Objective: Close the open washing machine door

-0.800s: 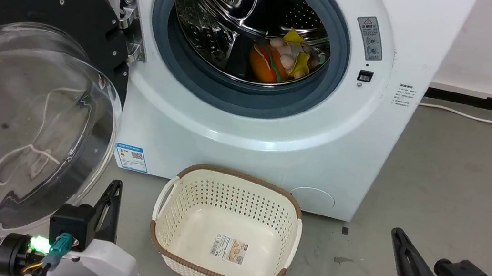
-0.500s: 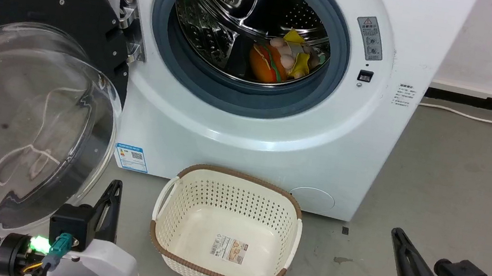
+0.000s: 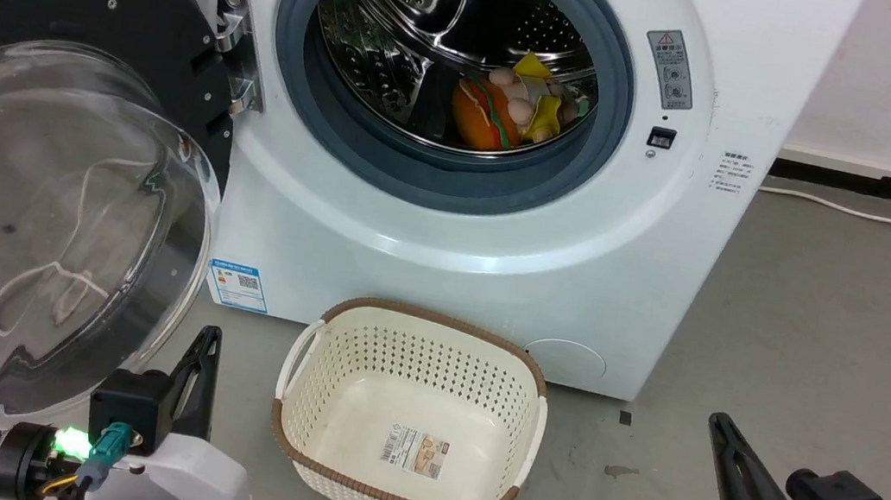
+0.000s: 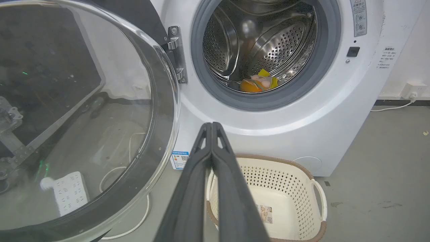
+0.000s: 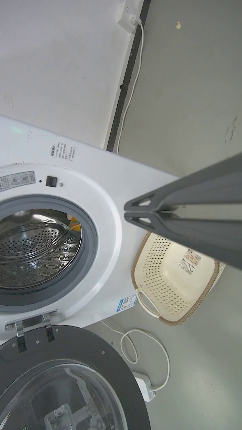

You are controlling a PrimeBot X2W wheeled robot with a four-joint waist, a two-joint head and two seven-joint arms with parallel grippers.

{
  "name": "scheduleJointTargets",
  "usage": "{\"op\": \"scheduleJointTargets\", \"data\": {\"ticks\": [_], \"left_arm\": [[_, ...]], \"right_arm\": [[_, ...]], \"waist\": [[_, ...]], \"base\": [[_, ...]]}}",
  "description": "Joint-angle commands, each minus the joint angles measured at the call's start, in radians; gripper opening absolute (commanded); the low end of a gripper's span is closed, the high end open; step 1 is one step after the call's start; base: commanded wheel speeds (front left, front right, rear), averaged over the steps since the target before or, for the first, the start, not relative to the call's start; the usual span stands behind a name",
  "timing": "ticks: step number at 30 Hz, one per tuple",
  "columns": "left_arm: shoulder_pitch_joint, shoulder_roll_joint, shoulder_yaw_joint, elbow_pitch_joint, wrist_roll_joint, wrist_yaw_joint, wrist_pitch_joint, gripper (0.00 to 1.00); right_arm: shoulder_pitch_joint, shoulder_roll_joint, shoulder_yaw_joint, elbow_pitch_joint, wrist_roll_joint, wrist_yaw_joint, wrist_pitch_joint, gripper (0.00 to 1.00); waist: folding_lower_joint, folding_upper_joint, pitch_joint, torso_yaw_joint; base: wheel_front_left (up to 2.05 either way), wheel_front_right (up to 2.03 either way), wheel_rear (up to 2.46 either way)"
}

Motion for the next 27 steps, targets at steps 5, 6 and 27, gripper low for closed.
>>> {"op": "scheduleJointTargets", "data": {"ticks": [5, 6, 27], "left_arm": [[0.014, -0.001, 0.002, -0.005, 0.003, 0.000, 0.000, 0.00], [0.014, -0.001, 0.002, -0.005, 0.003, 0.000, 0.000, 0.00], [0.000, 0.000, 0.000, 0.001, -0.001, 0.000, 0.000, 1.00]], "right_arm": [[-0.014, 0.000, -0.002, -0.005, -0.005, 0.001, 0.000, 0.00], [-0.014, 0.000, -0.002, -0.005, -0.005, 0.001, 0.000, 0.00], [0.001, 0.000, 0.001, 0.000, 0.001, 0.000, 0.000, 1.00]], "waist": [[0.0000, 0.0000, 0.000, 0.000], [0.0000, 0.0000, 0.000, 0.000], [0.0000, 0.0000, 0.000, 0.000]], "base": [[0.00, 0.00, 0.00], [0.00, 0.00, 0.00], [0.00, 0.00, 0.00]]}}
